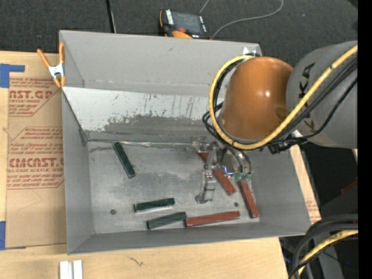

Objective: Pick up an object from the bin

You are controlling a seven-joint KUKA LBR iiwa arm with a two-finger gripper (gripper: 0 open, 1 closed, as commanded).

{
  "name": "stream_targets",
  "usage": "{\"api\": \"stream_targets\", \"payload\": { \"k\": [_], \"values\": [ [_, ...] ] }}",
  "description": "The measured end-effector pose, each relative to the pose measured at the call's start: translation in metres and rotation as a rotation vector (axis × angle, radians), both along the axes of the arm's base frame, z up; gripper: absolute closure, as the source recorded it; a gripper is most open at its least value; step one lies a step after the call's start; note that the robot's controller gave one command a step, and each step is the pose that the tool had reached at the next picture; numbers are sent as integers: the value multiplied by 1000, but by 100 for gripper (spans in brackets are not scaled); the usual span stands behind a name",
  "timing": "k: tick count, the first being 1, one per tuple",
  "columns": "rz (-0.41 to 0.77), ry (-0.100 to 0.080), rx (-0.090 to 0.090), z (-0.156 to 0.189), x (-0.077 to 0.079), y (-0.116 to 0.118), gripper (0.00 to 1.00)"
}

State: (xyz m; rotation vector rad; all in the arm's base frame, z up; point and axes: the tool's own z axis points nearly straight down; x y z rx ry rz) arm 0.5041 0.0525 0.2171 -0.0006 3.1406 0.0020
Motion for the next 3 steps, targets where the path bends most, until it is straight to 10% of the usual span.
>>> {"api": "stream_targets", "payload": {
  "k": [1,2,3],
  "values": [
    [196,5,-1,-150,-14,54,0],
    [193,-3,0,-144,-11,54,100],
    [218,-10,0,-15,2,49,100]
  ]
}}
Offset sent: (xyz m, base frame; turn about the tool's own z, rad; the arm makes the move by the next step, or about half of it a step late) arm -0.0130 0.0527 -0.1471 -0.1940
